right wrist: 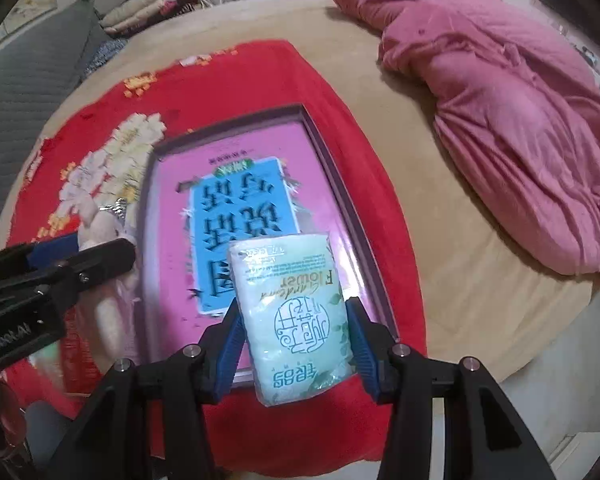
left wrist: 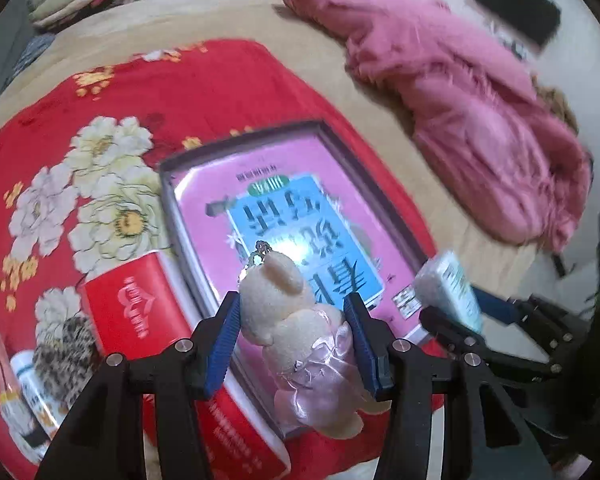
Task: Organize soft objects
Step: 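Carry bear and tissue packet into the pink book box and open both tools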
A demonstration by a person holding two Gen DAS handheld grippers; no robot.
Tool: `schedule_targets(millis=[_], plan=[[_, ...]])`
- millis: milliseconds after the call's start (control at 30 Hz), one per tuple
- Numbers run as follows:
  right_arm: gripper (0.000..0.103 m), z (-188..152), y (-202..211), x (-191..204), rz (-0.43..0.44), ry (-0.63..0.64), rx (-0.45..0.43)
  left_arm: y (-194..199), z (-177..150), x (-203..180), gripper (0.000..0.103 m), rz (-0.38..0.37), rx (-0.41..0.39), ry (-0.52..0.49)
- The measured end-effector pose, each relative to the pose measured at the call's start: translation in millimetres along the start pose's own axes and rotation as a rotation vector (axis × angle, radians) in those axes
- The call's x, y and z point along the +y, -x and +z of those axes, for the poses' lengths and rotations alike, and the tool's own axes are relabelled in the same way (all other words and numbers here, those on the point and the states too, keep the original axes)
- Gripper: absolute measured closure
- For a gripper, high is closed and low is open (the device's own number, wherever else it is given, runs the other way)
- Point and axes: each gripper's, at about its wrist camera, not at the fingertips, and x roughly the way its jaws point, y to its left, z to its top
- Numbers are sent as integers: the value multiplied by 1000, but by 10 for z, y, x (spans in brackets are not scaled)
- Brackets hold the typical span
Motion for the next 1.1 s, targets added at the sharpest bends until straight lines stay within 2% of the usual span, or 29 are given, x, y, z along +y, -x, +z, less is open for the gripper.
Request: schedule_targets(millis=[267, 500, 800, 1100], plan=[[53, 44, -435, -174, 52, -23, 60, -442, 40, -147, 46, 22, 79, -40], [53, 13, -700, -261, 35, -47, 111, -616, 46, -211, 46, 36, 112, -68], [53, -51, -705, -266, 12, -14, 98, -748, -30, -178, 45, 45, 148, -63], [47, -35, -599, -306, 10, -26, 61, -768, -52, -200, 42, 47, 164, -68]])
